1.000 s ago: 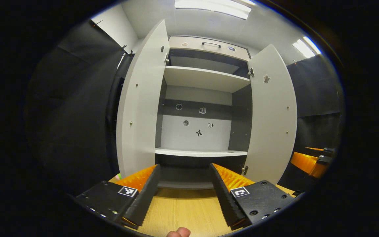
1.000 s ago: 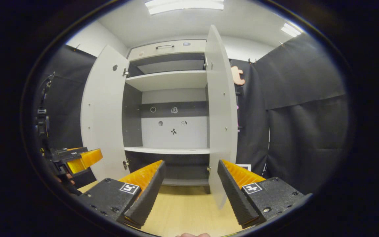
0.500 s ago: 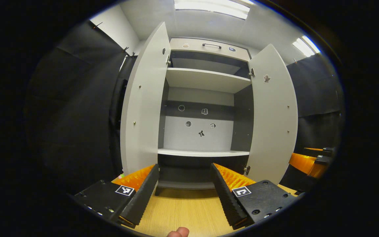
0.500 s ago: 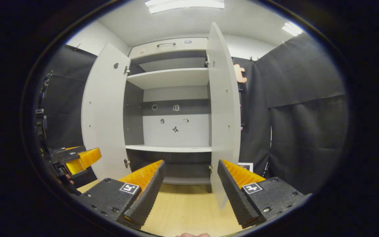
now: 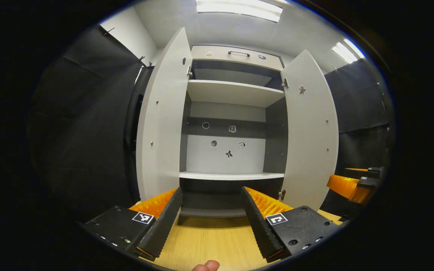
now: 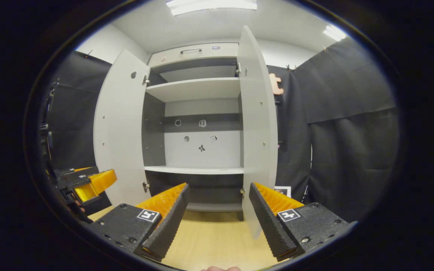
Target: Open the right door of the double-door shoe cabinet with the right hand, and open the left door with the left hand.
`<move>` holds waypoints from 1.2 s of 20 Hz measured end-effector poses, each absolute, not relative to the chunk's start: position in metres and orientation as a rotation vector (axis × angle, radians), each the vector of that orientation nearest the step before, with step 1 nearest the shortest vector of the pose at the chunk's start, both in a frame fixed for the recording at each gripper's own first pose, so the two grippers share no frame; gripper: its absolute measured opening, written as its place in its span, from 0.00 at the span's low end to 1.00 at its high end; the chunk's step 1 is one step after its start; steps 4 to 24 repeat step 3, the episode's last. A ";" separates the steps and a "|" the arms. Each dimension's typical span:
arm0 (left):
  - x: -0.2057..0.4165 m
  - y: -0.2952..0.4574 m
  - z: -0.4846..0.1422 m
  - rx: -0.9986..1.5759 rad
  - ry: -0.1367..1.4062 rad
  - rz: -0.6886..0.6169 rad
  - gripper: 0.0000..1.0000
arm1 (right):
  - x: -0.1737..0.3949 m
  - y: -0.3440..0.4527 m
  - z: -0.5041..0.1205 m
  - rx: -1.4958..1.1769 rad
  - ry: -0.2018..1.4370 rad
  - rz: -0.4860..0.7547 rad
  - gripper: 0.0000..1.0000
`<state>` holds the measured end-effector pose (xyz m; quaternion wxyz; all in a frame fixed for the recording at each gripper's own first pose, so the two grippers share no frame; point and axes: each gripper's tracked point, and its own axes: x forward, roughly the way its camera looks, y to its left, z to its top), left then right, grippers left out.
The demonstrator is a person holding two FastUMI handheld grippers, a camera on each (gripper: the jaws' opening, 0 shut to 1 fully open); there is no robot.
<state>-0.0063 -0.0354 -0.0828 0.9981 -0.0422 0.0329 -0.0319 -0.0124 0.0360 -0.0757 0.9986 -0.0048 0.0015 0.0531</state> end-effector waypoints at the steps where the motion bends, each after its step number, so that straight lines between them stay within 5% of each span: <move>1: -0.007 -0.037 -0.083 -0.087 0.067 -0.068 0.92 | -0.012 0.036 -0.075 -0.013 0.000 0.104 0.99; 24: -0.007 -0.038 -0.083 -0.082 0.067 -0.069 0.92 | -0.013 0.037 -0.075 -0.013 -0.004 0.105 0.96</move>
